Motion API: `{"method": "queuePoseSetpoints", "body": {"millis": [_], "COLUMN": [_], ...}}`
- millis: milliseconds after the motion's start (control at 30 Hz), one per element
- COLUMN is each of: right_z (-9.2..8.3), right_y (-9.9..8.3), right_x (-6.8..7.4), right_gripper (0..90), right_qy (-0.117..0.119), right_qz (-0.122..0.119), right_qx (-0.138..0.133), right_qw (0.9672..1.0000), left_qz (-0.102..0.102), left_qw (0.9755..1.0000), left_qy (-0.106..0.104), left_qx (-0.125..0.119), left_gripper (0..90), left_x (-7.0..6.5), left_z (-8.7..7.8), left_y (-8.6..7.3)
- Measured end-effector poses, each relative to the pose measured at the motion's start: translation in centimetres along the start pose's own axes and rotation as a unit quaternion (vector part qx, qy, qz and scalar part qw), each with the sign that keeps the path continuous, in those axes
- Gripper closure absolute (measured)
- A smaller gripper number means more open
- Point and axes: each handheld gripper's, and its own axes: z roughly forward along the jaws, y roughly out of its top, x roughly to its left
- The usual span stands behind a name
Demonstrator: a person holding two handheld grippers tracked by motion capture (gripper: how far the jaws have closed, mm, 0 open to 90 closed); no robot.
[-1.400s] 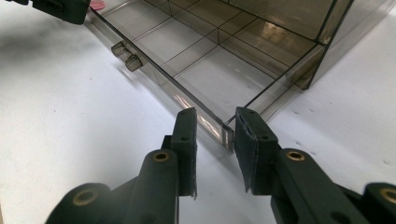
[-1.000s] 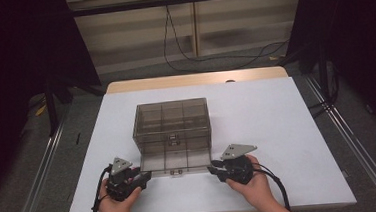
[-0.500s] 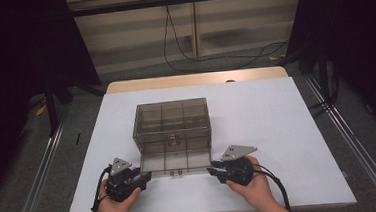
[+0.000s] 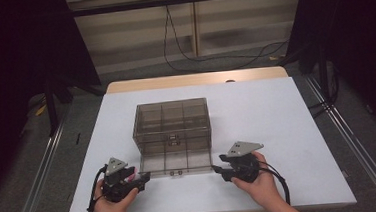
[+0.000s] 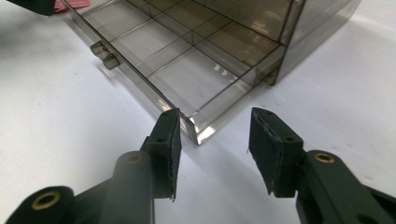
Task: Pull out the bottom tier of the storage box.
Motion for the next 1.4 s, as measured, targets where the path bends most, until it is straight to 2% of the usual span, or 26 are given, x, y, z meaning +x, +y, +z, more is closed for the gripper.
{"method": "queuePoseSetpoints", "body": {"millis": [200, 300, 533, 733, 900, 1133, 1200, 1400], "right_z": [-0.9, -1.4, -2.3, -2.5, -2.3, -2.0, -2.0, -2.0], "right_y": [0.1, 0.0, -0.3, -0.5, -0.6, -0.5, -0.5, -0.6], "right_x": [-0.7, -1.1, -2.0, -2.6, -2.5, -2.8, -2.9, -3.1], "right_gripper": [49.1, 48.7, 42.9, 39.9, 36.2, 33.4, 31.9, 29.1], "right_qy": [-0.008, -0.012, -0.020, -0.025, -0.027, -0.025, -0.023, -0.026], "right_qz": [-0.003, -0.005, -0.010, -0.011, -0.020, -0.013, -0.005, -0.004], "right_qx": [0.001, -0.001, 0.005, 0.005, 0.010, 0.010, 0.007, 0.008], "right_qw": [1.0000, 0.9999, 0.9997, 0.9996, 0.9994, 0.9996, 0.9997, 0.9996], "left_qz": [0.001, -0.004, 0.001, -0.008, -0.007, -0.021, -0.017, -0.022], "left_qw": [1.0000, 1.0000, 0.9998, 0.9995, 0.9991, 0.9987, 0.9984, 0.9980], "left_qy": [0.003, 0.009, 0.017, 0.031, 0.041, 0.044, 0.049, 0.054], "left_qx": [0.002, -0.001, 0.006, 0.003, 0.011, 0.016, 0.021, 0.024], "left_gripper": [33.0, 33.1, 33.8, 36.0, 41.0, 47.0, 48.4, 54.8], "left_x": [0.4, 0.6, 1.1, 1.7, 2.3, 2.7, 2.9, 3.0], "left_z": [-0.3, -0.5, -0.8, -1.1, -1.3, -1.0, -1.0, -0.8], "left_y": [0.0, 0.0, -0.2, -0.6, -0.9, -1.3, -1.3, -1.4]}}
